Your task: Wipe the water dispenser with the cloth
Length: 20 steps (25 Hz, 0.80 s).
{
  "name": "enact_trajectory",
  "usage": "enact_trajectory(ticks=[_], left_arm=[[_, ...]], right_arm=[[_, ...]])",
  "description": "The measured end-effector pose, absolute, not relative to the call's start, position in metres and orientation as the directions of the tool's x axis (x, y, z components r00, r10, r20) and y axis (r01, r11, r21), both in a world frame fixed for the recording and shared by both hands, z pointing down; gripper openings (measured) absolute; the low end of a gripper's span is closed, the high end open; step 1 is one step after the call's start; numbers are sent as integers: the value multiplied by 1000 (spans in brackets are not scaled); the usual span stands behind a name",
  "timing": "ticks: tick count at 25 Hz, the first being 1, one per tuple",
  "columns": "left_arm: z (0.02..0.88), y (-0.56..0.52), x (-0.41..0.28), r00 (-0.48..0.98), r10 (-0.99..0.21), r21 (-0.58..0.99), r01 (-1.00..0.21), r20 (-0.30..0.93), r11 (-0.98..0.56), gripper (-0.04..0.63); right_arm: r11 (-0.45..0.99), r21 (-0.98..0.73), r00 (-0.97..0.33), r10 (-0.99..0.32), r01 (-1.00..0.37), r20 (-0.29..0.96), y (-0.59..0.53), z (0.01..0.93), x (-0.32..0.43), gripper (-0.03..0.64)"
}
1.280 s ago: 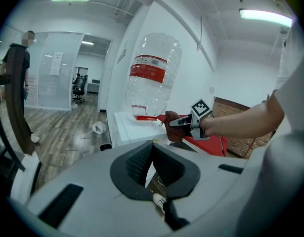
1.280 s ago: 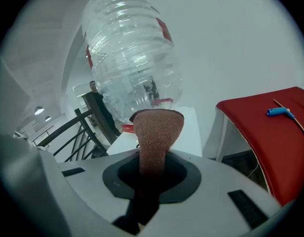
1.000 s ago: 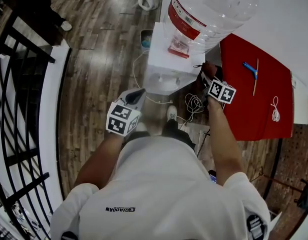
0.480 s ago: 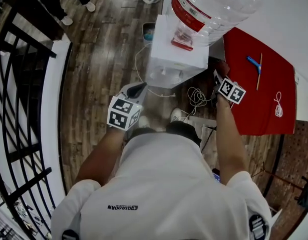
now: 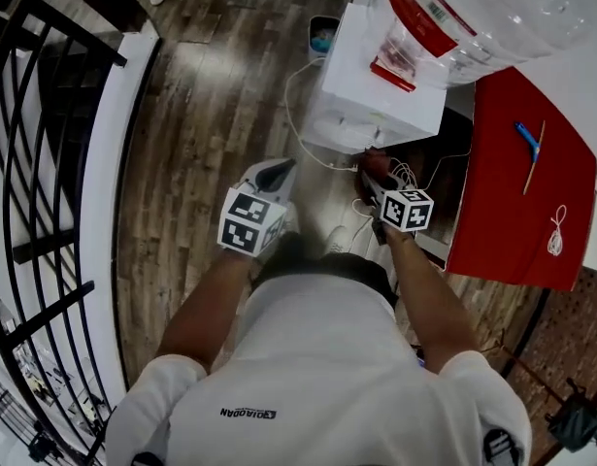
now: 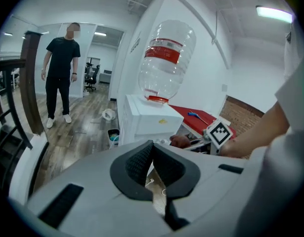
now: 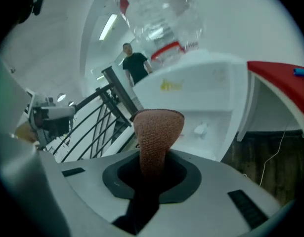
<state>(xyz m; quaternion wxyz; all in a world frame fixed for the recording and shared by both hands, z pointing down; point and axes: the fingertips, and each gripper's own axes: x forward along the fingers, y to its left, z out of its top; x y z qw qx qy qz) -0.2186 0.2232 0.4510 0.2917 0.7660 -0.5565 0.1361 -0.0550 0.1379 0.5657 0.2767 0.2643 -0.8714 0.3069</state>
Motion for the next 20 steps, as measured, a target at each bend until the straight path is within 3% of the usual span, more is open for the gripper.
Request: enact_trajectory(ticks=[4, 8, 20], left_arm=[[492, 242, -214, 321, -721, 298, -940, 613, -166, -11], [521, 263, -198, 288, -690, 310, -946, 664, -97, -11], [598, 292, -193, 272, -638, 335, -942, 721, -24, -11]], right_arm=[[670, -405, -655, -163, -622, 737, 161, 667, -91, 55], [658, -431, -647, -113, -617, 754, 167, 734, -116, 55], [609, -446, -631, -118, -656, 767, 134, 878, -185, 55]])
